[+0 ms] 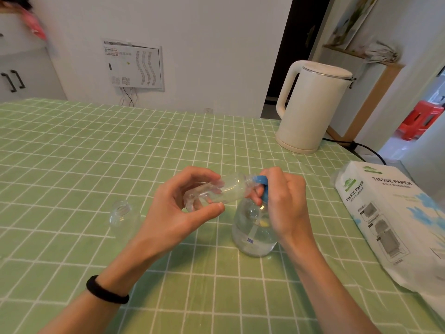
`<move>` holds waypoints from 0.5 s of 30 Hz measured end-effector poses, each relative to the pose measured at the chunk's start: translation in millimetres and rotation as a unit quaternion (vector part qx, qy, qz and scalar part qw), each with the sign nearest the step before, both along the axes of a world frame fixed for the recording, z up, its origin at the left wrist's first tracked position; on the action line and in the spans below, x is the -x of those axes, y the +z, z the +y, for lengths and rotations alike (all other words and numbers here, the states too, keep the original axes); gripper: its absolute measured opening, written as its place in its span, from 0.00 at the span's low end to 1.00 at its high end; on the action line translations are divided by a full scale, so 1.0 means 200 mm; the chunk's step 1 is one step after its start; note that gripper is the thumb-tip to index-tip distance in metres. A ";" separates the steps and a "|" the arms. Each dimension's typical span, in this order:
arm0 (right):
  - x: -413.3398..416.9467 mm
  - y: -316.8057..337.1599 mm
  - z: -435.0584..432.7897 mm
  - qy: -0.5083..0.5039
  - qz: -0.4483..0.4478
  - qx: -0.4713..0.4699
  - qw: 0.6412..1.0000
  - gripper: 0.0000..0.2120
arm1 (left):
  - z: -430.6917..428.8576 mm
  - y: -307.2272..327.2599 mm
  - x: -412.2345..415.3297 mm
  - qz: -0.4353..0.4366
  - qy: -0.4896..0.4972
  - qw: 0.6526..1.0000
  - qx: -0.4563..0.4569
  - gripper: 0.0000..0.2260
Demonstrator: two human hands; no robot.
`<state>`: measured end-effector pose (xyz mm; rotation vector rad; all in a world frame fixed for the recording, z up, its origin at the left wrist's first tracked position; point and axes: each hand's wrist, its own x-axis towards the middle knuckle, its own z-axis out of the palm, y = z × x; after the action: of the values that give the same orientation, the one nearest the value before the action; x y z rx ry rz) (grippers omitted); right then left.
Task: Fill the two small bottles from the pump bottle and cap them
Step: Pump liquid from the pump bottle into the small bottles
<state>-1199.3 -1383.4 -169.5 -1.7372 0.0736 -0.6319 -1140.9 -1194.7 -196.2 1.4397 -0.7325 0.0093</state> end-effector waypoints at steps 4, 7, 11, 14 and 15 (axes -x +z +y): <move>0.00 -0.01 0.00 -0.011 0.005 -0.007 1.000 0.25 | 0.00 0.00 0.00 -0.001 0.000 1.000 -0.001 0.20; 0.00 -0.01 0.01 -0.011 0.007 -0.013 1.000 0.30 | 0.01 -0.01 0.00 0.007 0.001 1.000 0.006 0.20; 0.00 0.00 0.01 -0.013 0.013 -0.019 1.000 0.28 | 0.00 0.00 0.00 0.009 0.001 1.000 0.006 0.20; 0.00 0.01 0.01 -0.006 0.004 -0.020 1.000 0.24 | 0.00 -0.01 0.00 0.011 -0.001 1.000 0.008 0.19; 0.00 0.00 0.00 -0.009 0.003 -0.012 1.000 0.23 | 0.00 -0.01 0.00 0.012 0.000 1.000 0.006 0.19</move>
<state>-1198.9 -1382.4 -168.6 -1.7165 0.0997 -0.6369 -1140.4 -1195.5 -198.1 1.4254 -0.7130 -0.0037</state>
